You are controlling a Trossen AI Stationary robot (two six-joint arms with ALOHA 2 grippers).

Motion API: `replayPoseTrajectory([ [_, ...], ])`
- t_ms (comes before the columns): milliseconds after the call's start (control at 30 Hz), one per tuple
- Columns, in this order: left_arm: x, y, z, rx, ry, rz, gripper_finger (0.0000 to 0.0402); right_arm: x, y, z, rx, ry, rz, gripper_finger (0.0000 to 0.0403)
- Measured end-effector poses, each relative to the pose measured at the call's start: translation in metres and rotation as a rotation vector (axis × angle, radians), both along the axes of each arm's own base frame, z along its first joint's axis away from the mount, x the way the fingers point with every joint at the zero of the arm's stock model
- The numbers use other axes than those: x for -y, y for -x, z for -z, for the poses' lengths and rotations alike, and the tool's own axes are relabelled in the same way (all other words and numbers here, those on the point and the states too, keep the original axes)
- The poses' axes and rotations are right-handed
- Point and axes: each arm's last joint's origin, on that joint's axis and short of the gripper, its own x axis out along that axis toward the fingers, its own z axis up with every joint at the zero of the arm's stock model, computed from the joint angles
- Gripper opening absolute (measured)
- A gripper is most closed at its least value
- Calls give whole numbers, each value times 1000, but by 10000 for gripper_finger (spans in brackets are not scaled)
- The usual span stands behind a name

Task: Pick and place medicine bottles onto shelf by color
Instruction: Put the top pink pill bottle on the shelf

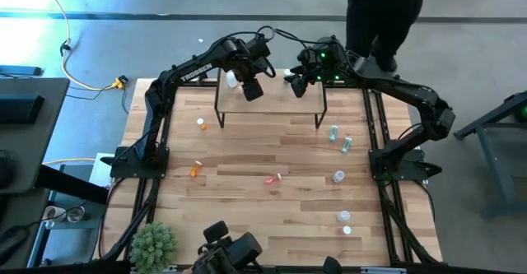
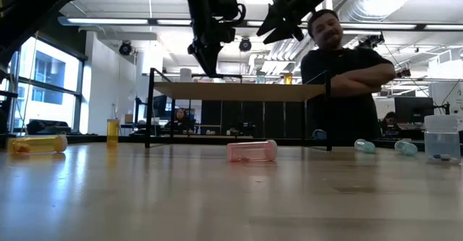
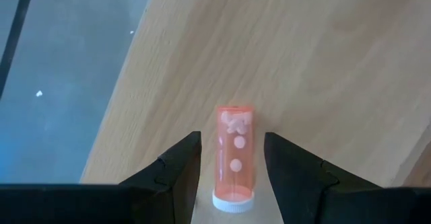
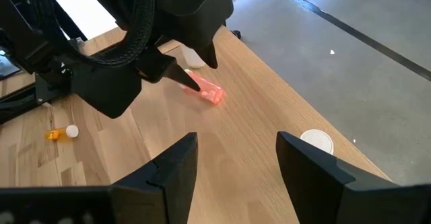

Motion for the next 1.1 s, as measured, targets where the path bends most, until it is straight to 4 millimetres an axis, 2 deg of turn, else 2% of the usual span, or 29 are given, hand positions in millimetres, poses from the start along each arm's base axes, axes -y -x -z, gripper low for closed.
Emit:
replayPoseTrajectory([
  [567, 4, 4, 2, -34, 53, -5, 154, 0, 0, 0, 2, -5, 3, 193],
  [733, 13, 4, 2, -63, 97, -31, 152, 0, 0, 0, 5, -13, 8, 193],
  [967, 27, 12, -18, -53, 69, -22, 145, 0, 0, 0, 5, -13, 8, 193],
  [1100, 38, 22, -37, -19, 45, -16, 147, 0, 0, 0, 5, -13, 8, 193],
])
